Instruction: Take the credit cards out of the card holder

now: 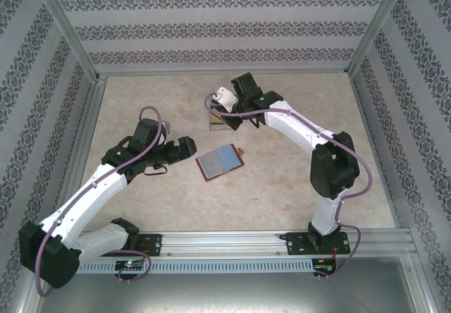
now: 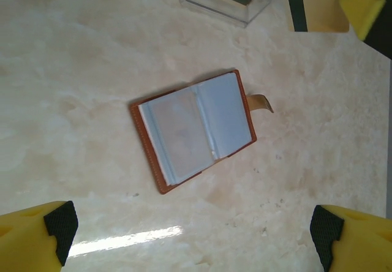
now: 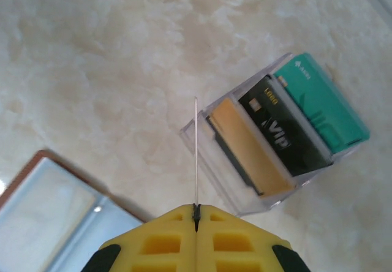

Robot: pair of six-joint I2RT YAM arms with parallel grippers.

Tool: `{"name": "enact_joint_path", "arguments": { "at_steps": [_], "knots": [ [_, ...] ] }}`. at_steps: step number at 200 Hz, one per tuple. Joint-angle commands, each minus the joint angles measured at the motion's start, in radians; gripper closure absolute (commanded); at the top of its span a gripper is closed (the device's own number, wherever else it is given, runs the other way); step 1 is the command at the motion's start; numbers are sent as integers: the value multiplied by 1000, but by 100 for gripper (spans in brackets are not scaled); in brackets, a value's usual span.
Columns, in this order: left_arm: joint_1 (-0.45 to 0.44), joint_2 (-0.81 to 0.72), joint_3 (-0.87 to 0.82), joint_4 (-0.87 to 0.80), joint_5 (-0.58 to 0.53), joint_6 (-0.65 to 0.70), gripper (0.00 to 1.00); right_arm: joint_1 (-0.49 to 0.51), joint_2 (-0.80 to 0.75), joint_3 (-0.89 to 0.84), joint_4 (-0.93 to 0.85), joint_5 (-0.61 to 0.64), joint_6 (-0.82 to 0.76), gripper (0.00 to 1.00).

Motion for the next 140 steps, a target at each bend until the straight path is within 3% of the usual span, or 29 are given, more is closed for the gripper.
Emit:
{"name": "enact_joint_path", "arguments": {
  "at_steps": [1, 48, 140],
  "knots": [
    [16, -60, -25, -107, -53, -15, 1, 6, 44, 83, -35, 69, -183, 100],
    [22, -150, -51, -162, -81, -47, 1, 39, 127, 119, -27, 165, -404, 100],
    [25, -180, -68, -190, -97, -74, 1, 41, 209, 108, 5, 196, -500, 100]
  ]
}}
